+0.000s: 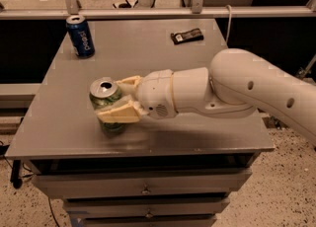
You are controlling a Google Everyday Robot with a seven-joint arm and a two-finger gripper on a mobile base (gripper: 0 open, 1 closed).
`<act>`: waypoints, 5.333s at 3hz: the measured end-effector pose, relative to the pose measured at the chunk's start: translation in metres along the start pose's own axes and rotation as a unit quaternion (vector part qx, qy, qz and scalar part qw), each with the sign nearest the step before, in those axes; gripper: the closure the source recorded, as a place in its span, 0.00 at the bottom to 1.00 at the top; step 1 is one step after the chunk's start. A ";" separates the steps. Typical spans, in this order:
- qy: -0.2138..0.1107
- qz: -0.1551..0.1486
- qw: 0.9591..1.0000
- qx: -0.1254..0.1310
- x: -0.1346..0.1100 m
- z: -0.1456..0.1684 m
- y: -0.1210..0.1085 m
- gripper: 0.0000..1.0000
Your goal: Move green can near rxbar chocolate
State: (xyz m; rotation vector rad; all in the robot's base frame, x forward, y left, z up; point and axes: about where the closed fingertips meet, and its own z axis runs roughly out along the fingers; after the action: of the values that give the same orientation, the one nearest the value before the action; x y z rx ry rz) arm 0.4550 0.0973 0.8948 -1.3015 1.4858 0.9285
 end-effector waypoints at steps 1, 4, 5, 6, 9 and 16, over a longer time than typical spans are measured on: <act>0.012 -0.016 0.999 0.043 0.000 -0.044 -0.034 1.00; 0.046 -0.025 0.992 0.111 -0.004 -0.119 -0.085 1.00; 0.039 -0.021 0.987 0.152 0.007 -0.136 -0.114 1.00; 0.033 -0.012 0.978 0.208 0.032 -0.165 -0.178 1.00; 0.020 0.008 0.953 0.303 0.062 -0.238 -0.334 1.00; 0.003 0.061 0.946 0.318 0.105 -0.240 -0.377 0.00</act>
Offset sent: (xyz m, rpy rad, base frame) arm 0.1074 -0.2192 0.0624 -0.1863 -0.1103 -0.3414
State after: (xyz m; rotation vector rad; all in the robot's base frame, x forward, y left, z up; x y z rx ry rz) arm 0.7877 -0.2185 0.8764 -0.7436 1.6959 0.4485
